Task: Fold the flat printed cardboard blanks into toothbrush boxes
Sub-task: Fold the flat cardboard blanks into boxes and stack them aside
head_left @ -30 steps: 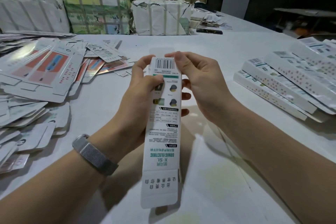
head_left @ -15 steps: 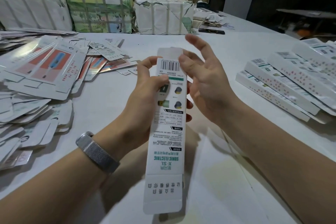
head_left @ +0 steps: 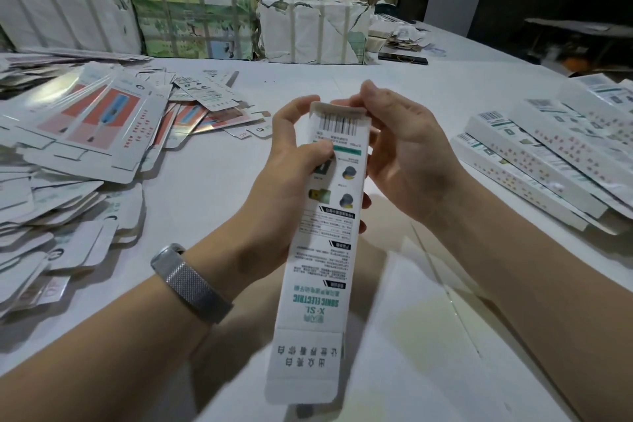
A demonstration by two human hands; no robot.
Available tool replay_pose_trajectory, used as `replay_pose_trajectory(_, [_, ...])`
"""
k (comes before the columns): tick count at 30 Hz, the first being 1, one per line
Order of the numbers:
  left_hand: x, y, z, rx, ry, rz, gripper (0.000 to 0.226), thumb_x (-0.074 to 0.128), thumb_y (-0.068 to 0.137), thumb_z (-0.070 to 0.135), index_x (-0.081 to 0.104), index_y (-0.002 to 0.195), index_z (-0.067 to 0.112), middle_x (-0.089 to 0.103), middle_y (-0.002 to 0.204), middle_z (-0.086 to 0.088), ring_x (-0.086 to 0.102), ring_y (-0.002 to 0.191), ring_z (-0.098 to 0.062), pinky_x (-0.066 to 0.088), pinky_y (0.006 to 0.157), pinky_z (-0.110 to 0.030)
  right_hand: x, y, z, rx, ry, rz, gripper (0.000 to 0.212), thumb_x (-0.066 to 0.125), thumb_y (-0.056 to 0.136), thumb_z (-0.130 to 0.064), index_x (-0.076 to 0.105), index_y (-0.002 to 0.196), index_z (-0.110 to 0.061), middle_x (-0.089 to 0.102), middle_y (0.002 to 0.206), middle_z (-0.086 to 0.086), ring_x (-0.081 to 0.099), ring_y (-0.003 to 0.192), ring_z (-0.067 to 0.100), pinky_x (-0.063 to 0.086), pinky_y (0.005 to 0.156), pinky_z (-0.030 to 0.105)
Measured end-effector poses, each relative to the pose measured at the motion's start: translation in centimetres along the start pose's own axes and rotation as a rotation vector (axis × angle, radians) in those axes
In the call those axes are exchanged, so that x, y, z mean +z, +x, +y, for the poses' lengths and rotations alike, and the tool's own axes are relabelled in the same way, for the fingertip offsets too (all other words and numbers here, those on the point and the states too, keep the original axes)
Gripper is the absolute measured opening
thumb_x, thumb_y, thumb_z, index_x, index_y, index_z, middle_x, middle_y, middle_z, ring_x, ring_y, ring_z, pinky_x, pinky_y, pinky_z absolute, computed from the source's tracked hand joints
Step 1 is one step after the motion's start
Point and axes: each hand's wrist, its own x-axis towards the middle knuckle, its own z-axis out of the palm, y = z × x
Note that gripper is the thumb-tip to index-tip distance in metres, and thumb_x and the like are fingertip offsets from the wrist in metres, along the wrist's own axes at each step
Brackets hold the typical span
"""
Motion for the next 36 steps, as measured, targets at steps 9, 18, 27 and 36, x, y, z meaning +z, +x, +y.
replay_pose_trajectory(9, [-0.2,-0.2,-0.2,-0.017,0.024,-0.050,0.038,0.041,0.100,0.021,0.034,0.132,0.042,0.072,0.085,-0.016,0.069,0.067,-0.035,0.056,0.055,-0.041,-0.4,0.2,-0.9,0.037,-0.121,-0.035,0.013,0.061,0.091,-0.003,0.070,0.082,-0.007,0.069,0.071,0.006,0.065,0.066,0.017,0.052,0.059,0.027])
replay_pose_trajectory(18, [-0.7,-0.1,-0.3,-0.032,-0.047,-0.156,0.049,0.041,0.090,0.027,0.041,0.130,0.055,0.068,0.095,-0.023,0.067,0.077,-0.043,0.054,0.064,-0.048,-1.2,0.4,-1.4,-0.027,-0.220,-0.050,0.030,0.059,0.092,-0.004,0.068,0.066,-0.016,0.070,0.071,0.004,0.065,0.077,0.023,0.055,0.066,0.034])
replay_pose_trajectory(27, [-1.0,0.1,-0.2,-0.025,-0.053,-0.106,0.040,0.039,0.094,0.024,0.043,0.129,0.043,0.068,0.090,-0.020,0.068,0.074,-0.040,0.055,0.063,-0.047,-1.2,0.1,-1.3,-0.090,-0.337,-0.054,0.029,0.052,0.100,-0.016,0.073,0.081,-0.013,0.071,0.083,0.009,0.067,0.090,0.038,0.056,0.074,0.043])
replay_pose_trajectory(36, [-0.6,-0.1,0.1,0.009,-0.078,-0.009,0.031,0.031,0.103,0.015,0.040,0.127,0.031,0.067,0.084,-0.020,0.067,0.068,-0.036,0.055,0.057,-0.043,-0.3,-0.2,-0.4,-0.117,-0.276,-0.075,0.033,0.058,0.087,-0.035,0.072,0.101,-0.010,0.072,0.088,0.010,0.064,0.086,0.029,0.049,0.063,0.039])
